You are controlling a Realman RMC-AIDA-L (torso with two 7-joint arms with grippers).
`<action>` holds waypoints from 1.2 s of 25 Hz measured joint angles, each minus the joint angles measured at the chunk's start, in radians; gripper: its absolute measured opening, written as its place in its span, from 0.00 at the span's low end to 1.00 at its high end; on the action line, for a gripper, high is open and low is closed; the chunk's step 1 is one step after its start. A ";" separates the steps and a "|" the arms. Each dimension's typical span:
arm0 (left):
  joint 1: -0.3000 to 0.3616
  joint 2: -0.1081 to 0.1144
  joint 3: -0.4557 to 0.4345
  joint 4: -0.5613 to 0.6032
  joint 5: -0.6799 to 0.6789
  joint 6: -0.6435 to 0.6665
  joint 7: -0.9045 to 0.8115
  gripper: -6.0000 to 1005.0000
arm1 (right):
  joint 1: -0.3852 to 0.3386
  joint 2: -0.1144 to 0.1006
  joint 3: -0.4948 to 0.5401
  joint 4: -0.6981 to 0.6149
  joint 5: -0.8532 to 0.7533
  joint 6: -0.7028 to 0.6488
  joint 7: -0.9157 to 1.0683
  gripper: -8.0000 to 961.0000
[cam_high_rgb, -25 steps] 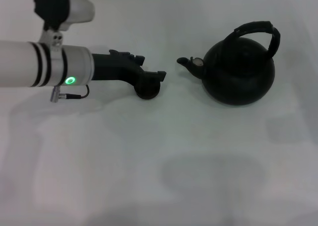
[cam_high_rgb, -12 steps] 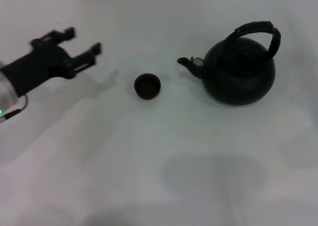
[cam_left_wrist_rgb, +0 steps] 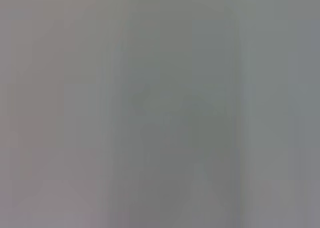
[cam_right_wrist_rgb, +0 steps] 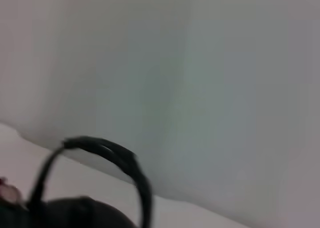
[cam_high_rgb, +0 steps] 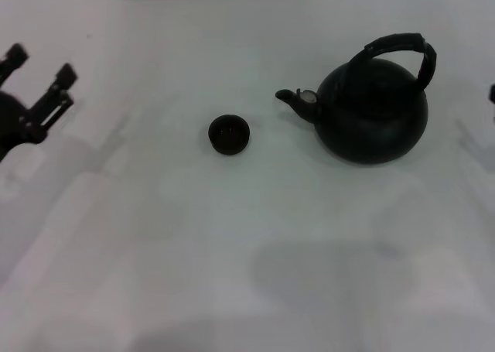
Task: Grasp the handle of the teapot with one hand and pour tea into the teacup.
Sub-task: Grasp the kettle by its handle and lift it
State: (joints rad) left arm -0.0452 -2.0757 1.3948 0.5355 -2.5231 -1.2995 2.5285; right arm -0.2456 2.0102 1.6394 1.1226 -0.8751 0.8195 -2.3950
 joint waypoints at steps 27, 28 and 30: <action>0.021 0.000 -0.007 -0.162 -0.123 -0.117 0.078 0.77 | 0.222 0.003 -0.148 -0.067 -0.040 -0.143 0.075 0.87; 0.021 0.000 -0.006 -0.162 -0.123 -0.117 0.078 0.77 | 0.223 0.003 -0.147 -0.068 -0.040 -0.145 0.075 0.87; 0.021 0.001 -0.007 -0.163 -0.123 -0.118 0.078 0.77 | 0.223 0.003 -0.146 -0.071 -0.040 -0.150 0.075 0.87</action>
State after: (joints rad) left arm -0.0242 -2.0750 1.3883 0.3729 -2.6462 -1.4170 2.6061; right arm -0.0229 2.0132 1.4930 1.0513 -0.9153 0.6698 -2.3202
